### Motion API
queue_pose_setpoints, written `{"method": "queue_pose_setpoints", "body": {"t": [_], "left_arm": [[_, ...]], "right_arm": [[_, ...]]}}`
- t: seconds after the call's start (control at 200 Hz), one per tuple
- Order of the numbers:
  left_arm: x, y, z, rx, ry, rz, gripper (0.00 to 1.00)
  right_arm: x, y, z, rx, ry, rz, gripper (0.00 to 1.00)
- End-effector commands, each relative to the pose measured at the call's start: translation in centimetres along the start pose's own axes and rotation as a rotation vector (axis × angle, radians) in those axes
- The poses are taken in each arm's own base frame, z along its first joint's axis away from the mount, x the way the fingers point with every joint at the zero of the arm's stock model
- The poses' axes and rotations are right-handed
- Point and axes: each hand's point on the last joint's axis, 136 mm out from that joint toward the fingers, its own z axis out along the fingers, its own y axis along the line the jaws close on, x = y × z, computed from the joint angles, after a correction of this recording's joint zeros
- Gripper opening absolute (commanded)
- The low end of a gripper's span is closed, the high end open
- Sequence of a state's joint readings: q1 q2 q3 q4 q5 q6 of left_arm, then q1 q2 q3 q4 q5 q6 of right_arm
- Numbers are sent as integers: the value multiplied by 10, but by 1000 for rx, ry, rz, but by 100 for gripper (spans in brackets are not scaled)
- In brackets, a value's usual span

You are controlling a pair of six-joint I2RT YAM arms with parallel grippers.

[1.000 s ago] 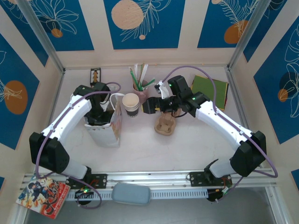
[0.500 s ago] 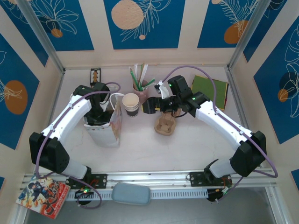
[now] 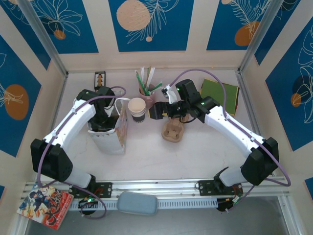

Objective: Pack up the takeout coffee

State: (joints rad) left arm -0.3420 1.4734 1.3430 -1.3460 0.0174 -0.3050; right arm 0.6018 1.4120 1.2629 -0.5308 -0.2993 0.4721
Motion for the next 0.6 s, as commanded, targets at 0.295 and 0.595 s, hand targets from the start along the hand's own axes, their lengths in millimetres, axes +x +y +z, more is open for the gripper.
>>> {"method": "queue_pose_setpoints", "body": {"t": [0.295, 0.595], "left_arm": [[3, 8, -1, -13, 4, -11, 58], [0, 8, 7, -18, 0, -9, 58]], "right_arm": [[1, 2, 4, -10, 16, 0, 99], [1, 2, 4, -10, 15, 1, 99]]}}
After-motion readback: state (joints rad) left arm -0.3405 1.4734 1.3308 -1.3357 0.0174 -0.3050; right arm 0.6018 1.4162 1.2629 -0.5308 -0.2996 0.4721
